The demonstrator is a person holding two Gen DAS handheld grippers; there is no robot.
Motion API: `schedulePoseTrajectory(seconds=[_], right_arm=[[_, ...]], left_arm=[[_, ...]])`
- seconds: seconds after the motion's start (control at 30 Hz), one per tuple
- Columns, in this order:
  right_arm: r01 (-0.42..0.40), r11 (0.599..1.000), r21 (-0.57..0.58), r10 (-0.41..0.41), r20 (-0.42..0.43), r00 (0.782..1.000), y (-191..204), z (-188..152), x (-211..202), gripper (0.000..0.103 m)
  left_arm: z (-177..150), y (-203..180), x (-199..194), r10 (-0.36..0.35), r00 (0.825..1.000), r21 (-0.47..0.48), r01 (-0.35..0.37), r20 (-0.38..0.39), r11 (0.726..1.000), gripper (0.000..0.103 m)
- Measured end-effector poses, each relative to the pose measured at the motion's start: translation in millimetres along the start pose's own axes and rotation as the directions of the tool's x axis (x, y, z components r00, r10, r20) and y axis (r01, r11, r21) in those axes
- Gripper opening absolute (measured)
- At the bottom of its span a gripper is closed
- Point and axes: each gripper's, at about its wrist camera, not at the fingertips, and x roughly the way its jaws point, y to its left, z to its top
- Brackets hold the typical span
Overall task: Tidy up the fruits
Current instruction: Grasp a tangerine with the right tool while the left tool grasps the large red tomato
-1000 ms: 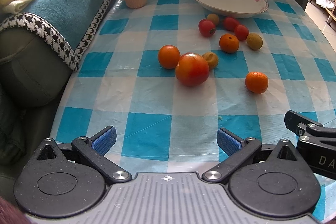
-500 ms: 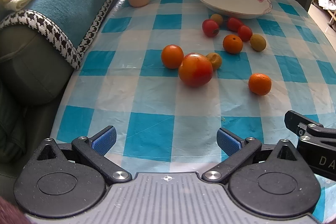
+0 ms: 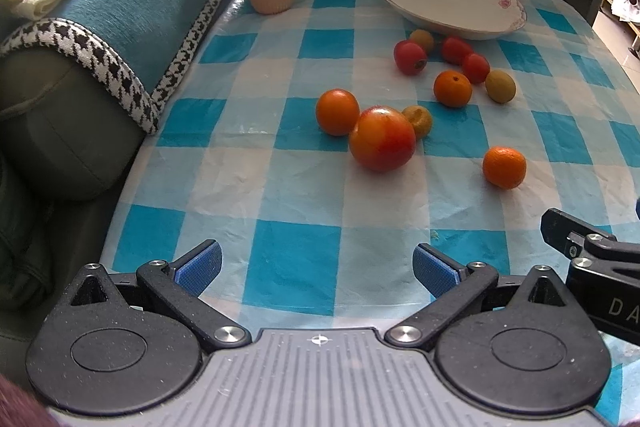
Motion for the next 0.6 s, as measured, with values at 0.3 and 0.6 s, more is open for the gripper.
schedulePoseTrajectory(seconds=[0.3, 0.6], right_arm=[[-0.111, 0.984, -0.142, 0.120, 0.058, 0.991, 16.6, 22.2, 6.0, 0.087], [-0.190, 0.956, -0.225, 0.176, -0.079, 0.981, 30.2, 27.6, 49.7, 0.036]], left_arm=[[3.9, 17.3, -1.5, -0.016, 0.999, 0.032, 0.015, 0.045, 0.999, 0.103], [12.6, 28.7, 3.2, -0.089, 0.991, 0.048, 0.084, 0.101, 0.995, 0.090]])
